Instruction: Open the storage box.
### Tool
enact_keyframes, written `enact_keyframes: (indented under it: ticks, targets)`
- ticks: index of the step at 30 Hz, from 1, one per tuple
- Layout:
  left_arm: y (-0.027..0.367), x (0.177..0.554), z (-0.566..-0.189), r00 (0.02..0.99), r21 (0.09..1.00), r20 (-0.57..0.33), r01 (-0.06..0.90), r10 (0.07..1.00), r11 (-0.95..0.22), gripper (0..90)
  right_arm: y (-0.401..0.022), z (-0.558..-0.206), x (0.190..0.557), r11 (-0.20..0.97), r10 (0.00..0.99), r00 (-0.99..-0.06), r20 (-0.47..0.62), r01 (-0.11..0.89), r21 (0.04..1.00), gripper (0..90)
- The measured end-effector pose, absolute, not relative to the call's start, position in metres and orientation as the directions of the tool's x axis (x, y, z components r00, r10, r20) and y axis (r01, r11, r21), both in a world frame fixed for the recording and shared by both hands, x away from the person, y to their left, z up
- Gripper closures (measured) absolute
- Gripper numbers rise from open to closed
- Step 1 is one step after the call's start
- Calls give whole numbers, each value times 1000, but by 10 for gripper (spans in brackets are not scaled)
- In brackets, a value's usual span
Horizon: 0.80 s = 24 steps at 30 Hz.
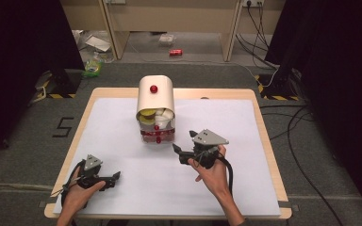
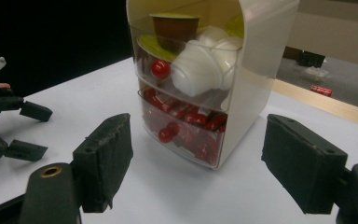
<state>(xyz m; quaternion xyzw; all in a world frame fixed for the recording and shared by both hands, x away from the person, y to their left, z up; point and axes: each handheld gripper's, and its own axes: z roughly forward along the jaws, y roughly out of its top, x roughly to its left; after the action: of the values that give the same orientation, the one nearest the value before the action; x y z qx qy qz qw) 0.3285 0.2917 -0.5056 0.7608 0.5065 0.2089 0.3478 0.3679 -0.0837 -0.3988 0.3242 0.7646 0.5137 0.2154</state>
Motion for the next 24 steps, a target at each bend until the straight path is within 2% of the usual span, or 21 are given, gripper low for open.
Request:
enact_keyframes:
  ticks: [24]
  targets:
    - [292, 329, -506, 400, 741, -35, 626, 916, -245, 80, -58, -380, 381, 242, 697, -717, -5, 229, 943, 266]
